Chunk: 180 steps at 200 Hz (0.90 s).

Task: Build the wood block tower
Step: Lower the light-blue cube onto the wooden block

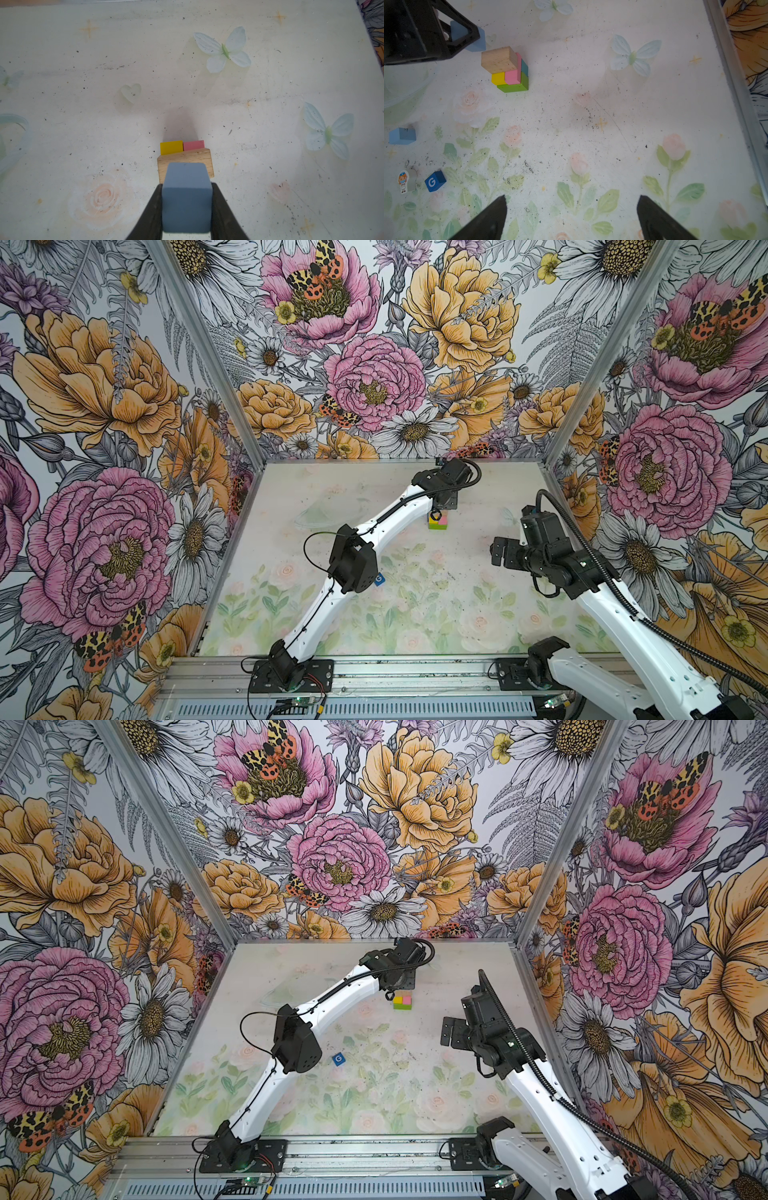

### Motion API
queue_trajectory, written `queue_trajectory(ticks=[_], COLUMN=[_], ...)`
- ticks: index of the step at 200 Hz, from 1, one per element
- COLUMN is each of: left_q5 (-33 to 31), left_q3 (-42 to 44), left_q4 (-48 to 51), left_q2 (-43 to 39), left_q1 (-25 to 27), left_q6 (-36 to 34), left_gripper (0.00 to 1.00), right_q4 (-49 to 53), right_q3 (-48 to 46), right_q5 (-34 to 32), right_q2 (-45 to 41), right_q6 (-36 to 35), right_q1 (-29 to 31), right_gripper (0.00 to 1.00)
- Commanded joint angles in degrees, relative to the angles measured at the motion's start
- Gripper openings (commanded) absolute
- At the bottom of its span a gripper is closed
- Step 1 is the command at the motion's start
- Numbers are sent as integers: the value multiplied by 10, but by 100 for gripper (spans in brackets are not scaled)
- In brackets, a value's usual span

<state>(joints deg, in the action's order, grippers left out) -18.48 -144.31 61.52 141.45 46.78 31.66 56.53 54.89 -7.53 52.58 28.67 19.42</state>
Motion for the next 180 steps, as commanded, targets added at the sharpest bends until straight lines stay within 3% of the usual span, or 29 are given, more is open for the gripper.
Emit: queue_trajectory(ticks=[1, 180], left_q5=[-10, -7], left_q3=[6, 13], left_q4=[-3, -3], left_q2=[9, 21], left_q1=[-5, 5], left_q6=[13, 21], left_gripper=[20, 20], right_q4=[0, 0], right_q3=[-3, -5], right_q5=[-7, -3], right_q2=[3, 3], right_q6=[-1, -2], right_q1=[-3, -3], right_gripper=[100, 100])
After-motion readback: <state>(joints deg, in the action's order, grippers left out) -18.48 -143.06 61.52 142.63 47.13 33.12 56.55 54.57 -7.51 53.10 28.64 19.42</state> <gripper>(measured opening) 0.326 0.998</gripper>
